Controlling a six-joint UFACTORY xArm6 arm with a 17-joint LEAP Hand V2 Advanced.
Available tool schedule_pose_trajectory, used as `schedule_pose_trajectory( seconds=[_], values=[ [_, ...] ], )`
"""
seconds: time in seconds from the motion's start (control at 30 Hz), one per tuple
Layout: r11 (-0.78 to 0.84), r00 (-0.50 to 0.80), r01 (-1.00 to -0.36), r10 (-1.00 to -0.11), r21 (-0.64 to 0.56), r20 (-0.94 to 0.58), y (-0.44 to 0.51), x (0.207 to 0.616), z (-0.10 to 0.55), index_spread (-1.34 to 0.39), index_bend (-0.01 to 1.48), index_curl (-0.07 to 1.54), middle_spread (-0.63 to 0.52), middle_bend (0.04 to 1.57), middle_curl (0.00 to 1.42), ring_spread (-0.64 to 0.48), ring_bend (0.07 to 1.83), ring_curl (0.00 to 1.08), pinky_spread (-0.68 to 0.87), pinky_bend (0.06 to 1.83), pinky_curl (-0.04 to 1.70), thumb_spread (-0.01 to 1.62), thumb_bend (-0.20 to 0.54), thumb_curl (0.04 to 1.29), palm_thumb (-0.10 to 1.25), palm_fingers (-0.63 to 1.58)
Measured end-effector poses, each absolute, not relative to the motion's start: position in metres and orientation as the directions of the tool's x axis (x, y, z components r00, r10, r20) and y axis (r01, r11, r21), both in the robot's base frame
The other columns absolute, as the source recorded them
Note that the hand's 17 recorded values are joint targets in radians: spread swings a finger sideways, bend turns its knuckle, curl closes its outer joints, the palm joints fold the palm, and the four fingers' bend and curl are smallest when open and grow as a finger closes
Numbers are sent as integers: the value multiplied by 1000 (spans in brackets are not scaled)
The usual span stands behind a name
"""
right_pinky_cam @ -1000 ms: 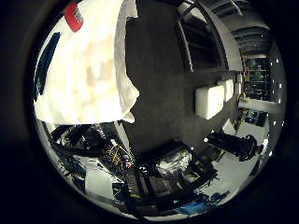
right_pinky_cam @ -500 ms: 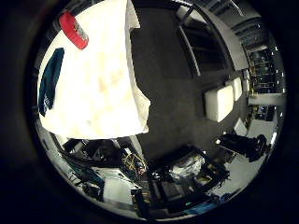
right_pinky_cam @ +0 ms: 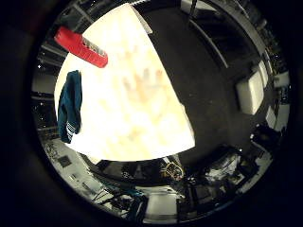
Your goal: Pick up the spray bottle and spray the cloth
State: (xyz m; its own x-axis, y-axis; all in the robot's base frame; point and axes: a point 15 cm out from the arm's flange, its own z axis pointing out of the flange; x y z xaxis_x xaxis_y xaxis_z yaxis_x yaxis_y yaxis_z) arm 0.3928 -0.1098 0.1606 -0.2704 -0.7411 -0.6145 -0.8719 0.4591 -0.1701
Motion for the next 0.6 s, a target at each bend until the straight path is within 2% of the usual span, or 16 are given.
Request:
schedule_pose_trajectory(
  seconds=[0.17,0.6],
  values=[
    [476,-251,-860,-709,-184,-659,-107,399,150,-183,128,193,262,173,272,303,260,259,421,434,325,841,-37,285,179,-89],
    [505,-257,-846,-665,-169,-701,-102,408,132,-183,132,179,262,170,248,293,253,261,409,419,323,846,-34,303,188,-79]
  ],
)
